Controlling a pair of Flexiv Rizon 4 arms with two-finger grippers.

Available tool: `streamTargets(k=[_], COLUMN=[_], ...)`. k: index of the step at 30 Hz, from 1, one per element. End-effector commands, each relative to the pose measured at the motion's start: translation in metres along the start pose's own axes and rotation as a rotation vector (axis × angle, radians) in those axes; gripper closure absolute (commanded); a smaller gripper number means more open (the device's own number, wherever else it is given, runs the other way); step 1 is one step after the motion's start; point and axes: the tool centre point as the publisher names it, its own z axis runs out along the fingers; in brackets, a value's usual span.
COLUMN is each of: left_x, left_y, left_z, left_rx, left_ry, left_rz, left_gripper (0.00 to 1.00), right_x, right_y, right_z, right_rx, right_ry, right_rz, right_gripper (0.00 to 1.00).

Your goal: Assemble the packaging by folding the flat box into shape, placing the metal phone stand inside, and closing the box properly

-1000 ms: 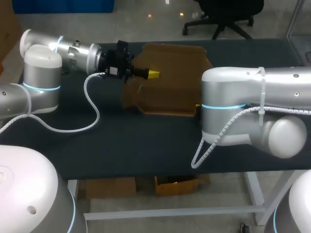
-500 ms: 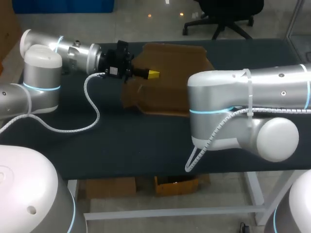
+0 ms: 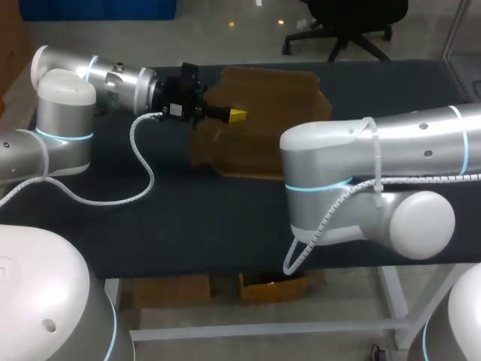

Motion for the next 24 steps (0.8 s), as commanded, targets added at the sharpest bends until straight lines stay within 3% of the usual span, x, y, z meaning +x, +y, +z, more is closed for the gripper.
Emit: streamTargets(k=[1,12,24], left_x=[0.0,0.0,0.0], left_y=[0.002,0.002,0.002], left_z=[0.001,0.001,0.001], left_rx=[0.001,0.001,0.001], left_ry=[0.0,0.0,0.0], left_rz=[0.0,0.0,0.0], left_gripper=[1.0,1.0,1.0], right_x=[0.009,0.02,0.019], right_y=[0.003,0.01,-0.005], right_z=[0.005,0.012,-0.001], right_rx=[-0.006,-0.018,0.003], right_ry=[-0.027,0.002,-0.01], right_rz=[-0.007,-0.019,-0.005], right_gripper=[0.62,0.64,0.62])
